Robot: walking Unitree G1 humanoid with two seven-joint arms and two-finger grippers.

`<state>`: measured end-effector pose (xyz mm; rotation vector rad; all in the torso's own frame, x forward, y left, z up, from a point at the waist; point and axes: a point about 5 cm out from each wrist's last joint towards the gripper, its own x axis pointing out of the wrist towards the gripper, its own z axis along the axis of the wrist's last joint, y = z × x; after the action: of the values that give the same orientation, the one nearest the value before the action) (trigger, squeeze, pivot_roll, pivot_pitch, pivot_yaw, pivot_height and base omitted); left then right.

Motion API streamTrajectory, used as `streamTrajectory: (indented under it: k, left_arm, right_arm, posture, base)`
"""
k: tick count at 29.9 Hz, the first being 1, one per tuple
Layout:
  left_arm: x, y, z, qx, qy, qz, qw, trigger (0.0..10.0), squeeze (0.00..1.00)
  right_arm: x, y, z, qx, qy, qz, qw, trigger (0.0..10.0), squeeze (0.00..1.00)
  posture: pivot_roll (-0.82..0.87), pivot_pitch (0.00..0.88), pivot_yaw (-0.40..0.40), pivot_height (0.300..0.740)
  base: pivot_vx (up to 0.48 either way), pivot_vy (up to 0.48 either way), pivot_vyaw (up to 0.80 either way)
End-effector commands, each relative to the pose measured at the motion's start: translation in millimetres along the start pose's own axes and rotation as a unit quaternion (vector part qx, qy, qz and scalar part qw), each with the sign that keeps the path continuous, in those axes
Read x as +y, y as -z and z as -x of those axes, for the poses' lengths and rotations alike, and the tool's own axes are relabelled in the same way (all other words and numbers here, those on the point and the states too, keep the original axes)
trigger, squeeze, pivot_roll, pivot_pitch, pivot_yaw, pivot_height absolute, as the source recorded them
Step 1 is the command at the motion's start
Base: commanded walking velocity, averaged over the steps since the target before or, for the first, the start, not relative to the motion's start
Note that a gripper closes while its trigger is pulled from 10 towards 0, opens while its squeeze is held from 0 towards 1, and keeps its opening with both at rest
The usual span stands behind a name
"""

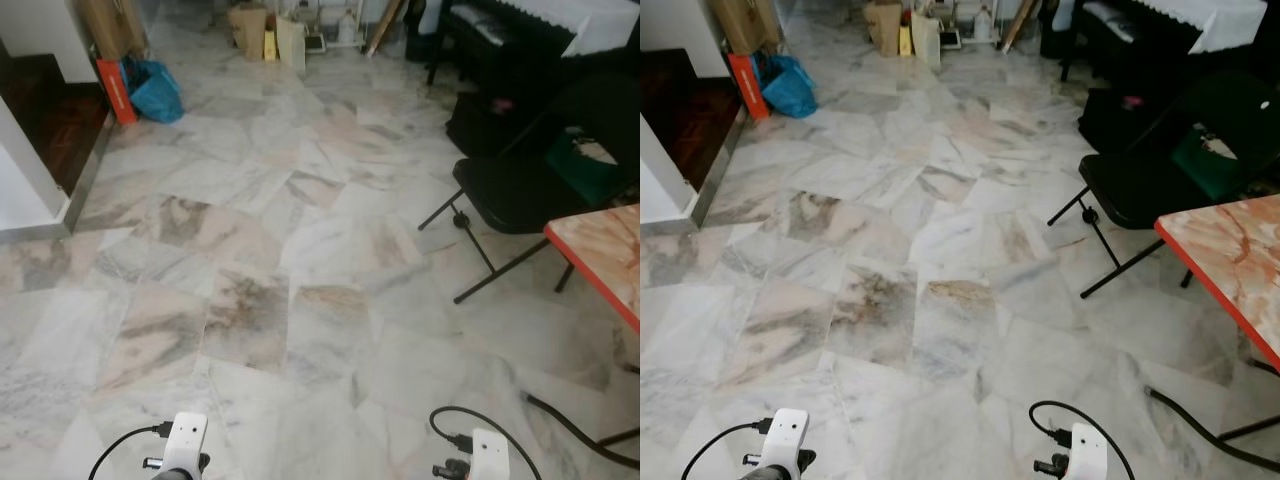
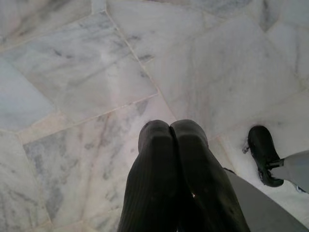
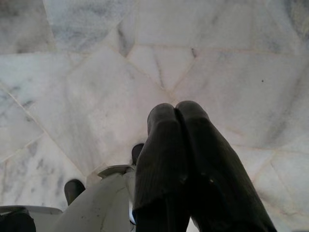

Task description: Hang hanger

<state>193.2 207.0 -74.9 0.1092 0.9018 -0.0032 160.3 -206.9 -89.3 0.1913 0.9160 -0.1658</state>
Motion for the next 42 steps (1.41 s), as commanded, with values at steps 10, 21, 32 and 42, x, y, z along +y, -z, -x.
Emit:
streamTrajectory:
  k: [10, 21, 32, 42]
  left_arm:
    - [0.1, 2.3, 0.3, 0.006, -0.002, -0.007, 1.0, 10.0, 0.0]
    - [-1.6, 0.9, -0.1, 0.003, 0.001, -0.012, 1.0, 10.0, 0.0]
    - [-2.4, -0.8, -0.4, -0.001, 0.002, -0.013, 1.0, 10.0, 0.0]
    - [-2.8, -4.3, -1.0, -0.008, 0.003, -0.01, 1.0, 10.0, 0.0]
  right_arm:
    - [-1.0, 1.7, 0.4, 0.003, 0.005, -0.001, 1.0, 10.0, 0.0]
    - [-1.6, 1.3, 0.5, 0.001, 0.006, -0.004, 1.0, 10.0, 0.0]
    - [-1.0, 1.0, 0.2, 0.002, 0.005, -0.003, 1.0, 10.0, 0.0]
    - [-0.8, 0.5, 0.2, -0.002, 0.008, -0.008, 1.0, 10.0, 0.0]
  posture:
    - [0.0, 0.023, 0.011, 0.74]
    - [0.0, 0.031, 0.013, 0.74]
    - [-0.01, 0.039, 0.013, 0.74]
    - [0.0, 0.04, 0.013, 0.74]
  base:
    - [0.0, -0.163, -0.78]
    - [0.0, 0.0, -0.78]
    - [0.0, -0.195, -0.78]
    - [0.0, -0.263, -0.39]
